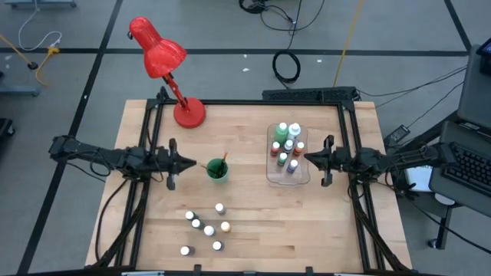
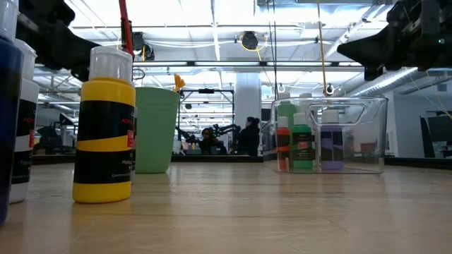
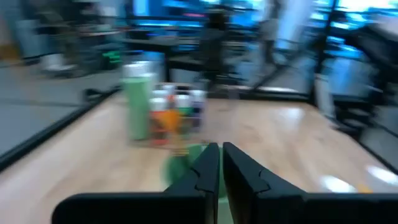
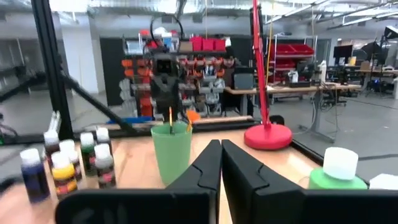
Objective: Pick & Place Paint Supplies
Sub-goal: Put the small gray paint bottle into the transparent bin
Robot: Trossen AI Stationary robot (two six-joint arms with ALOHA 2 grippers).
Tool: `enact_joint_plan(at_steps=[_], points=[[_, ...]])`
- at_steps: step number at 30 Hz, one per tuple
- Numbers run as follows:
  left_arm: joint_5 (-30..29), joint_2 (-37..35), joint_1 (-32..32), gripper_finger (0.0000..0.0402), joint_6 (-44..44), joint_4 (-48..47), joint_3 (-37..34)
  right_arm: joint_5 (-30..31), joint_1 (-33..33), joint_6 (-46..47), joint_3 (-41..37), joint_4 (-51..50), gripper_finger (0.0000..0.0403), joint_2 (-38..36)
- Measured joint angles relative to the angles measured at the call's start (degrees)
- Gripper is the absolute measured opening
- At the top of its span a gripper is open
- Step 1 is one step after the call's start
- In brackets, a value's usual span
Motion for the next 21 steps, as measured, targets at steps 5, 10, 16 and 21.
enact_joint_plan(at_steps=[5, 10, 16, 21], points=[[2.86, 0.02, -2.84, 0.0021, 3.58, -0.05, 0.0, -0.59, 0.02, -0.41, -0.04, -0.44, 0.0009, 0.12], [-4.09, 0.0, -4.79, 0.0004, 2.75, -0.66, 0.0, -3.48, 0.35, -2.17, -0.68, -4.14, 0.001, 2.61], [-3.57, 0.0, -4.78, 0.002, -3.05, -5.59, 0.0, -3.48, 0.79, -2.6, -0.68, 0.15, 0.001, 5.2], [-4.42, 0.0, -4.72, 0.002, -1.65, -6.39, 0.0, -3.39, 0.77, -2.14, -0.68, -1.57, 0.001, 6.21]])
